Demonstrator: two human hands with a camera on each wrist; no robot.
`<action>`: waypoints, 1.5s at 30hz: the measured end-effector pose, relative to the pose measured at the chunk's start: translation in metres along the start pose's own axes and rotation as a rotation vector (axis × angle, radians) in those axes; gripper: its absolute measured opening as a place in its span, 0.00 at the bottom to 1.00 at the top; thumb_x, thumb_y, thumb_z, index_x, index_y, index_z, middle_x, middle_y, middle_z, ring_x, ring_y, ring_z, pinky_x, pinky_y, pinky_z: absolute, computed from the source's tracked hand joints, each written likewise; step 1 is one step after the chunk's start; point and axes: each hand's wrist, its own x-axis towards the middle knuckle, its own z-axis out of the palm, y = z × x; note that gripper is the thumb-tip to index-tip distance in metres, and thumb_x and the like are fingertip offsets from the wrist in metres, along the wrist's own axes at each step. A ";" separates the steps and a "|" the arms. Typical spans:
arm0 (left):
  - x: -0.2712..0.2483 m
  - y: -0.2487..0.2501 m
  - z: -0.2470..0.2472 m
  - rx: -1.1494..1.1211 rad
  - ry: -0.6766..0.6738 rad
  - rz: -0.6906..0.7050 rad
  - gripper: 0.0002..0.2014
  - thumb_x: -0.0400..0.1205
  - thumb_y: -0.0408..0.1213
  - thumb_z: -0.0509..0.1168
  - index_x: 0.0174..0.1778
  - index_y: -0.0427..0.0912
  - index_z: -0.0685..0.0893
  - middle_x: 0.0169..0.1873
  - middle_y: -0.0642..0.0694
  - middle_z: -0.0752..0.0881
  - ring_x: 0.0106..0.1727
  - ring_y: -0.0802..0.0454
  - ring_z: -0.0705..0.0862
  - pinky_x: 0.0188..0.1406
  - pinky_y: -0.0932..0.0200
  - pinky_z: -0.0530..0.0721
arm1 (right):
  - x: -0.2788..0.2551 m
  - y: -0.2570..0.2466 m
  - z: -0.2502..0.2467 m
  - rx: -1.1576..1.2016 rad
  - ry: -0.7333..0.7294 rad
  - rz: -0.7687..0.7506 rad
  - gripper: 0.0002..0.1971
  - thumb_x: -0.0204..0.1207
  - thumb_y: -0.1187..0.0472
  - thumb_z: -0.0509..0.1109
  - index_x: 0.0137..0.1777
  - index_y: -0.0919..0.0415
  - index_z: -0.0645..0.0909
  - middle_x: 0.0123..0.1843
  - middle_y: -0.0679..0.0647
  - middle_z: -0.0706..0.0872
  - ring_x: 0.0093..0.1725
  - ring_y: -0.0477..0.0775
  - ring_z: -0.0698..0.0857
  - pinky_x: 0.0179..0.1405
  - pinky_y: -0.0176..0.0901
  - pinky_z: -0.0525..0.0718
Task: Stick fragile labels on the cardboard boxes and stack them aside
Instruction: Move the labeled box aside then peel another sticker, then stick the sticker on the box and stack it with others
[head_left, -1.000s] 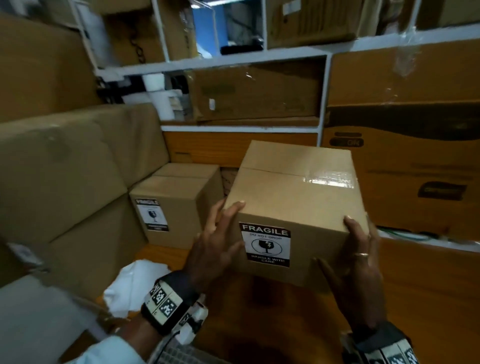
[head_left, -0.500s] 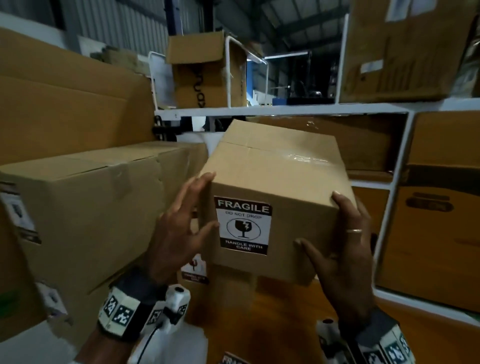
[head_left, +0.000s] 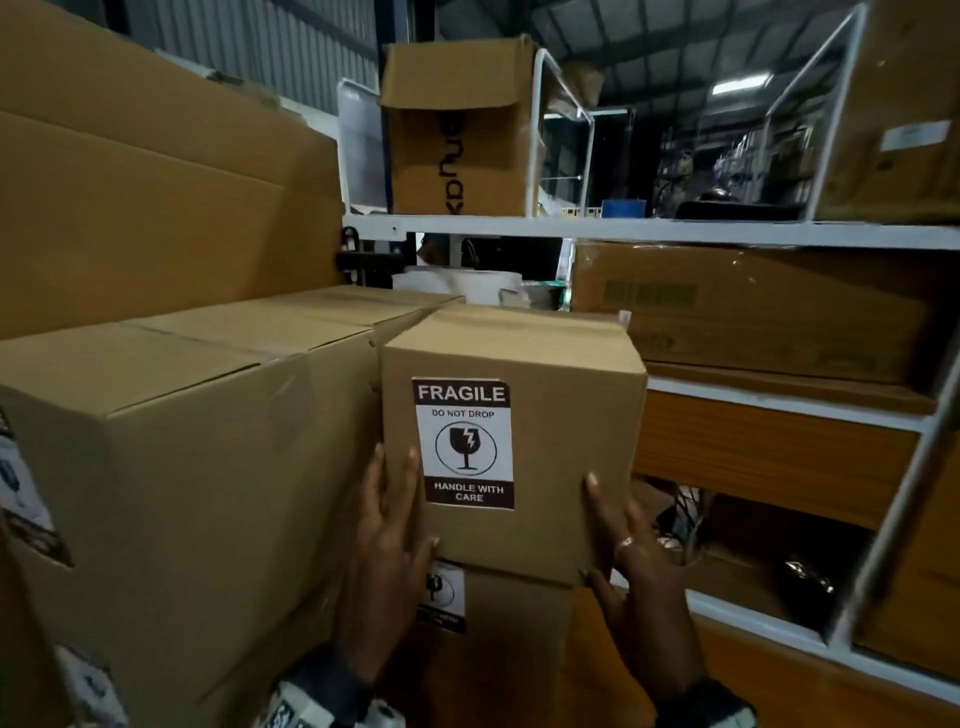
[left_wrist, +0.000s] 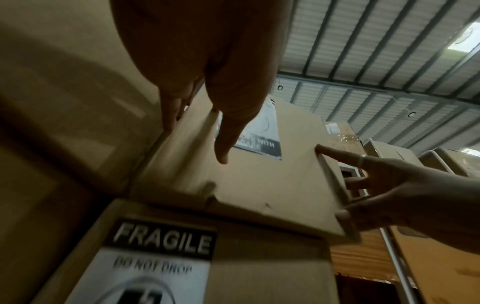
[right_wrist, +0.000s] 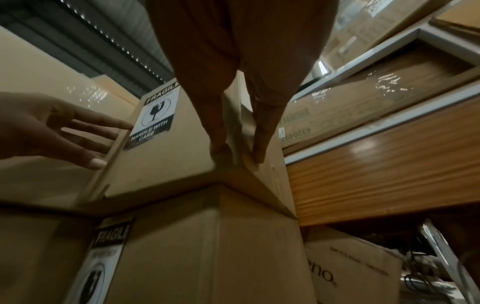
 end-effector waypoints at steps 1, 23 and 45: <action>-0.006 -0.005 0.005 -0.021 -0.031 -0.019 0.53 0.78 0.32 0.77 0.88 0.68 0.48 0.90 0.54 0.42 0.83 0.59 0.56 0.76 0.56 0.67 | 0.000 0.001 0.006 -0.010 -0.006 0.021 0.57 0.79 0.69 0.76 0.85 0.21 0.42 0.93 0.46 0.47 0.83 0.44 0.65 0.80 0.51 0.74; -0.076 0.048 0.043 -0.142 -0.513 -0.197 0.36 0.77 0.53 0.77 0.81 0.55 0.72 0.72 0.51 0.82 0.71 0.49 0.83 0.64 0.47 0.87 | -0.163 0.039 -0.038 0.244 -0.111 0.322 0.18 0.81 0.60 0.77 0.66 0.41 0.85 0.63 0.30 0.86 0.64 0.32 0.83 0.61 0.31 0.84; -0.398 0.442 0.162 -0.699 -1.543 0.131 0.15 0.80 0.32 0.77 0.61 0.49 0.88 0.49 0.51 0.92 0.40 0.52 0.92 0.34 0.62 0.87 | -0.614 0.075 -0.303 0.194 0.664 0.997 0.08 0.78 0.64 0.80 0.54 0.52 0.92 0.46 0.46 0.95 0.48 0.45 0.93 0.52 0.48 0.93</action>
